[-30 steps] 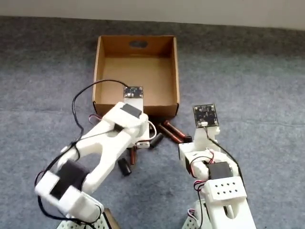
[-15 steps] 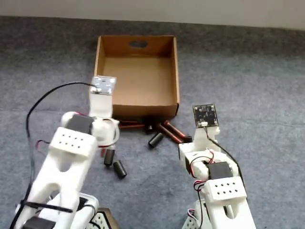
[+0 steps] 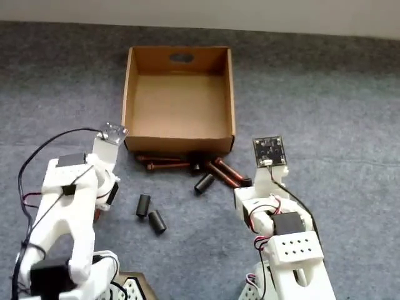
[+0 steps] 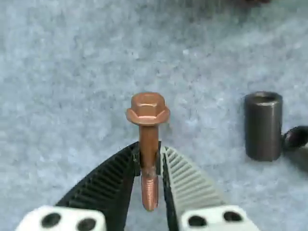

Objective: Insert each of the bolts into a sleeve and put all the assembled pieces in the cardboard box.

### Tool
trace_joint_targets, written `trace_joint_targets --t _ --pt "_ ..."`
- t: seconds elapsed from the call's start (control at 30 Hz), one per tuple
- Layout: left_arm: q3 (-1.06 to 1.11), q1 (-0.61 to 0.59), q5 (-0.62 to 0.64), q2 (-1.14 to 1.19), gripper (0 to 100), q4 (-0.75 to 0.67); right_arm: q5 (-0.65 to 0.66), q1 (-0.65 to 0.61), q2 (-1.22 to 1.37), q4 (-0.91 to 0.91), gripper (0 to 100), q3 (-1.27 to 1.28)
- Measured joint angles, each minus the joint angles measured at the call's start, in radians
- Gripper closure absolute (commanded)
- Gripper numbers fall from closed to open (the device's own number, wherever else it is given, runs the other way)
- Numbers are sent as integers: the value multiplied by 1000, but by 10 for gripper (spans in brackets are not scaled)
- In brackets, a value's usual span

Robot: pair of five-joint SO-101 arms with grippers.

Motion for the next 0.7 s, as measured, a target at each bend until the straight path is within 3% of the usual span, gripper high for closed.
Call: trace_joint_targets --t 0.2,0.7 --pt "-6 61 -78 127 992 -115 0 0 0 0 993 0" --pt "-5 153 -68 64 992 -141 5 0 0 0 993 21"
